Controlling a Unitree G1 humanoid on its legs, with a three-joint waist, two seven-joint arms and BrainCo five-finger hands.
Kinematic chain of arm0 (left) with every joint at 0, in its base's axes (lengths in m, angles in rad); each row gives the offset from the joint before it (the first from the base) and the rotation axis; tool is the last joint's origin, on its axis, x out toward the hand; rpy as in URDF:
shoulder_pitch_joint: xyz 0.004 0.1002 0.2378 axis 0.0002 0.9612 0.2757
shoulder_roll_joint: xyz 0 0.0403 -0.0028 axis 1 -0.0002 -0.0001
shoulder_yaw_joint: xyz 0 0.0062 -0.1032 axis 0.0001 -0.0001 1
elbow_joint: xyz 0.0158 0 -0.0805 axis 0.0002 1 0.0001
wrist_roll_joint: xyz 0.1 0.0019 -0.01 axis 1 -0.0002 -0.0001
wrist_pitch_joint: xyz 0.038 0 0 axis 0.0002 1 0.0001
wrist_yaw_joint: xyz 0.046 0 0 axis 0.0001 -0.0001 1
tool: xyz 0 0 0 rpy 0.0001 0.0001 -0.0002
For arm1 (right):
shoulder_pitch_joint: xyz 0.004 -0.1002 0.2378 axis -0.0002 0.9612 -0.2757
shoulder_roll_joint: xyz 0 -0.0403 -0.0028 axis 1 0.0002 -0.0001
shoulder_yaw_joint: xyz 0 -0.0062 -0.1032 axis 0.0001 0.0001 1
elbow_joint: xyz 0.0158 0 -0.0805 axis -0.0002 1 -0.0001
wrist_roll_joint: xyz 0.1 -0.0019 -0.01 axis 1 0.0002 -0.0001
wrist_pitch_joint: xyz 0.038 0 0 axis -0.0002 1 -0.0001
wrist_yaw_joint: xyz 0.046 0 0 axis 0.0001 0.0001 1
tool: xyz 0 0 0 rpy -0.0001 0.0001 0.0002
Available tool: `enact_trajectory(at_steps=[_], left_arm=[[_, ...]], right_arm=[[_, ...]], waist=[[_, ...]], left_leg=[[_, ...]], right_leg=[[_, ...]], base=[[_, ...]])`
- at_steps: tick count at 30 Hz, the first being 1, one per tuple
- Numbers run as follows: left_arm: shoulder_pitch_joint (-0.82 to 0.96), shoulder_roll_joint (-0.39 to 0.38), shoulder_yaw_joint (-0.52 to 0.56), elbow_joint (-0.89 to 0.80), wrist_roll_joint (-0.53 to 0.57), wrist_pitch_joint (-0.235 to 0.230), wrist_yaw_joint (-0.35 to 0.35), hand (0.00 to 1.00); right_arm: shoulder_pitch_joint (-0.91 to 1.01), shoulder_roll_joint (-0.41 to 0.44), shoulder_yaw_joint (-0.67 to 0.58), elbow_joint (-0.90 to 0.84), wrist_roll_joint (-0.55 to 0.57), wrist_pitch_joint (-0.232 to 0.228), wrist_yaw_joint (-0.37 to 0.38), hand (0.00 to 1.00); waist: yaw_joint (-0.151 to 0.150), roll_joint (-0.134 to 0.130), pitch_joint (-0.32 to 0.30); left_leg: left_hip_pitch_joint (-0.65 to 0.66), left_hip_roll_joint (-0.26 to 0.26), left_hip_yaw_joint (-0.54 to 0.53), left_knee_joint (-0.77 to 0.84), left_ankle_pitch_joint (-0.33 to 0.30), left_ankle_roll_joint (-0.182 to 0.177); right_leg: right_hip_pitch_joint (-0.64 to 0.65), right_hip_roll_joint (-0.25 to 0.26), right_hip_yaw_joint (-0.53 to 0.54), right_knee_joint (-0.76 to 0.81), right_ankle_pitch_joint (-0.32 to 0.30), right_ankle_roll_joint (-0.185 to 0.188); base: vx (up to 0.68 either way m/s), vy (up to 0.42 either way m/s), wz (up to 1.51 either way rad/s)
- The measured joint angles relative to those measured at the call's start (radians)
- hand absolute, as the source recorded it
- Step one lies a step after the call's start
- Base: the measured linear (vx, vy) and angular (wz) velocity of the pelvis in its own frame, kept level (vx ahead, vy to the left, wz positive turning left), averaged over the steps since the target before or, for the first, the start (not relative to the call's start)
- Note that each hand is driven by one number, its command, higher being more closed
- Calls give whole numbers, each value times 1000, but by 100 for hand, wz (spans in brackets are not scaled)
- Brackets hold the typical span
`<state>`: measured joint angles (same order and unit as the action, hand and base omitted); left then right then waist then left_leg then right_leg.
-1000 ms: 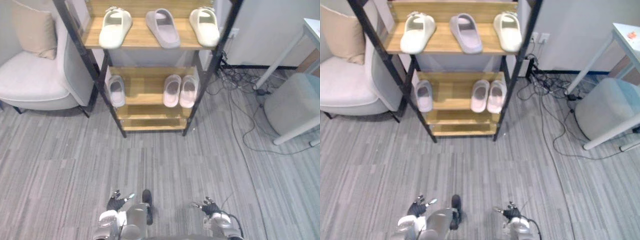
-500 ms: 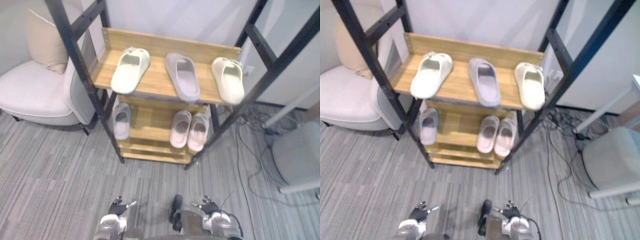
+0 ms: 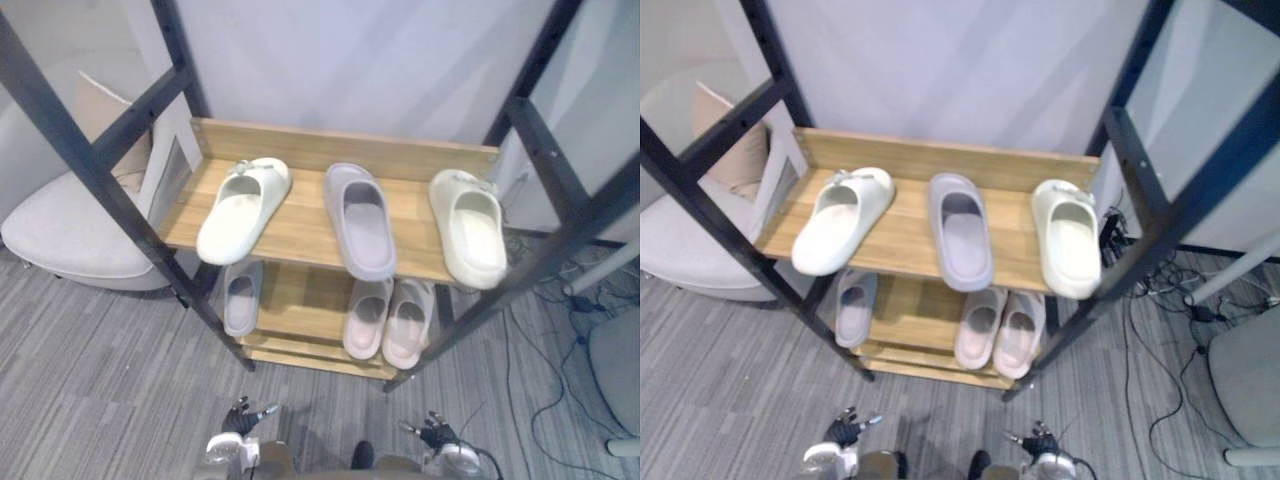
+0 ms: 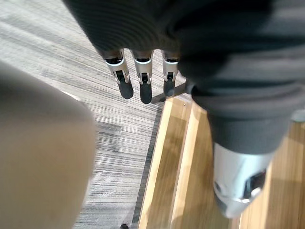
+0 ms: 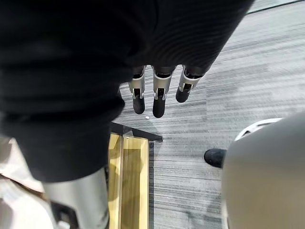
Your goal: Organize the slippers on the shoe rack
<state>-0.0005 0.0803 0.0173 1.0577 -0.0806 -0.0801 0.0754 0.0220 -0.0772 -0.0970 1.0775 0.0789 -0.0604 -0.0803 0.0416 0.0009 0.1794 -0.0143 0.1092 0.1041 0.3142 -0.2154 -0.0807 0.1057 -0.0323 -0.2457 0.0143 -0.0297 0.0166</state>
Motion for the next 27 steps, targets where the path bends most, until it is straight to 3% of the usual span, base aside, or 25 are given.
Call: enact_trajectory(at_steps=[6,15,18,20,23,27], left_arm=[[-1,6,-39,35,13,-1,-1,0],[4,13,-38,45,20,-1,0,0],[5,14,-37,44,20,-1,1,0],[11,16,-37,41,21,-1,7,0],[21,21,-37,33,39,-1,9,0],[27,25,-37,33,51,-1,10,0]], right_arm=[[3,0,1,2,-2,0,3,0],[5,-3,32,-8,-2,0,2,0],[58,-1,83,-157,-6,0,-8,0],[134,0,119,-371,-42,-1,-16,0],[242,-2,117,-641,-77,-14,-19,0],[363,7,113,-873,-121,-29,-18,0]], waist=[[-6,3,-17],[-7,-3,-22],[-12,-8,-23],[-24,-12,-22],[-46,-22,-24],[-57,-37,-27]], left_leg=[[90,-46,24,-117,19,29],[127,-63,51,-195,47,39],[129,-64,75,-224,66,41],[140,-63,104,-240,76,42],[142,-61,134,-242,76,42],[147,-61,161,-246,72,36]], right_leg=[[26,-33,38,-20,-4,18],[8,-36,82,-23,7,29],[-17,-34,111,-22,24,26],[-29,-31,145,-27,39,29],[-44,-30,178,-40,56,33],[-54,-29,206,-45,70,34]], base=[[118,85,-17],[-33,12,-11],[-84,2,-27],[-88,10,-41],[-110,11,-33],[-41,17,-25]])
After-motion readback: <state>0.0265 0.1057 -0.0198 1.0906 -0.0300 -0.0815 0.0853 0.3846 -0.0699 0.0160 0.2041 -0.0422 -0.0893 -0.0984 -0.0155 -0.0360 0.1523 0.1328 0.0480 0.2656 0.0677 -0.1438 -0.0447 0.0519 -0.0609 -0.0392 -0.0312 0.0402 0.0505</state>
